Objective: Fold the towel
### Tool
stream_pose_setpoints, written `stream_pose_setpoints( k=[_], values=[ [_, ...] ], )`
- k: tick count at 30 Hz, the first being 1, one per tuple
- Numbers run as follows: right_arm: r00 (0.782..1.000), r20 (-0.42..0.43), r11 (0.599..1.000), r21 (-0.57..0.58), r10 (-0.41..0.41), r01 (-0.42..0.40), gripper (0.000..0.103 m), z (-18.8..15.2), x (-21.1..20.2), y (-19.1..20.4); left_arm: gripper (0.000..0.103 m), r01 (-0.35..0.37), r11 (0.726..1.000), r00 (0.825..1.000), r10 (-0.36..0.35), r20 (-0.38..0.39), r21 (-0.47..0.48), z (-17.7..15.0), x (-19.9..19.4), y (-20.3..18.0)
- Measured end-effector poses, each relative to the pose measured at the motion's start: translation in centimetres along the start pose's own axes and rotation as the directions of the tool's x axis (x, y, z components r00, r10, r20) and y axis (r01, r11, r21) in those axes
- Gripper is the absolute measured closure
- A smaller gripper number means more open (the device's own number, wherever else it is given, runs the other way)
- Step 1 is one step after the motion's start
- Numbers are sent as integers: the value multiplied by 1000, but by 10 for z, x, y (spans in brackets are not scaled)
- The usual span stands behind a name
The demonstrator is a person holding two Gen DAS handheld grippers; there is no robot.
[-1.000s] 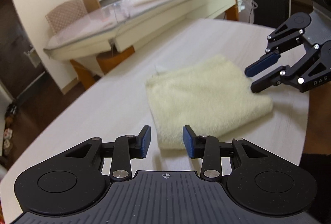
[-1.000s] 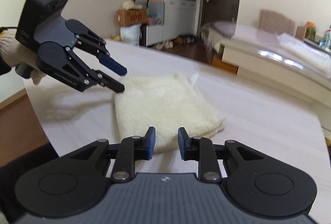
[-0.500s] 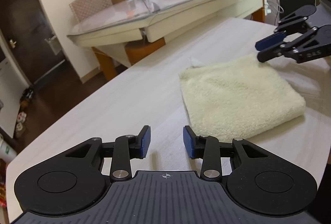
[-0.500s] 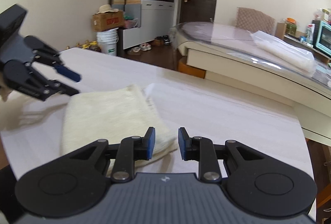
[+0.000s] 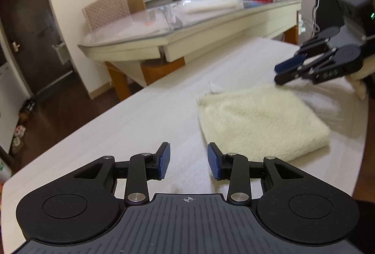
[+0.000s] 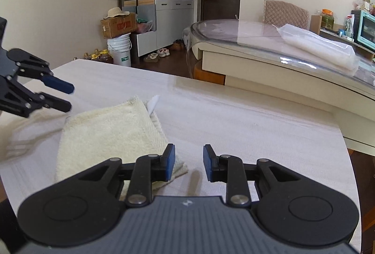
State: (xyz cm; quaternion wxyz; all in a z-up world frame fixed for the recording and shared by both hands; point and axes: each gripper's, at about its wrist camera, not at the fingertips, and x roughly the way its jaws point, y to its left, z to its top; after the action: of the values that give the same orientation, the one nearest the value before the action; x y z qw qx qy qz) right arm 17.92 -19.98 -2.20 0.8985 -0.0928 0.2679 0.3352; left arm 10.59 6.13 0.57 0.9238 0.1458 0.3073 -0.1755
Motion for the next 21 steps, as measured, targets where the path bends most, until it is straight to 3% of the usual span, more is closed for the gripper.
stream_pose_setpoints(
  k=[8,12,21],
  values=[
    [1000,-2,1000,1,8,-8,70,7,3,-1,61,4,1000,999,-3,-44,22,-8,12,-10],
    [999,-46,999,-51,-8,5,70,5,10,3,60,-12,999,999,15,-48,49,-8,18,-10],
    [998,-59,1000,20,-18,19,70,-3,-3,9,58,-43,995,997,48,-57,89,5,40,4]
  ],
)
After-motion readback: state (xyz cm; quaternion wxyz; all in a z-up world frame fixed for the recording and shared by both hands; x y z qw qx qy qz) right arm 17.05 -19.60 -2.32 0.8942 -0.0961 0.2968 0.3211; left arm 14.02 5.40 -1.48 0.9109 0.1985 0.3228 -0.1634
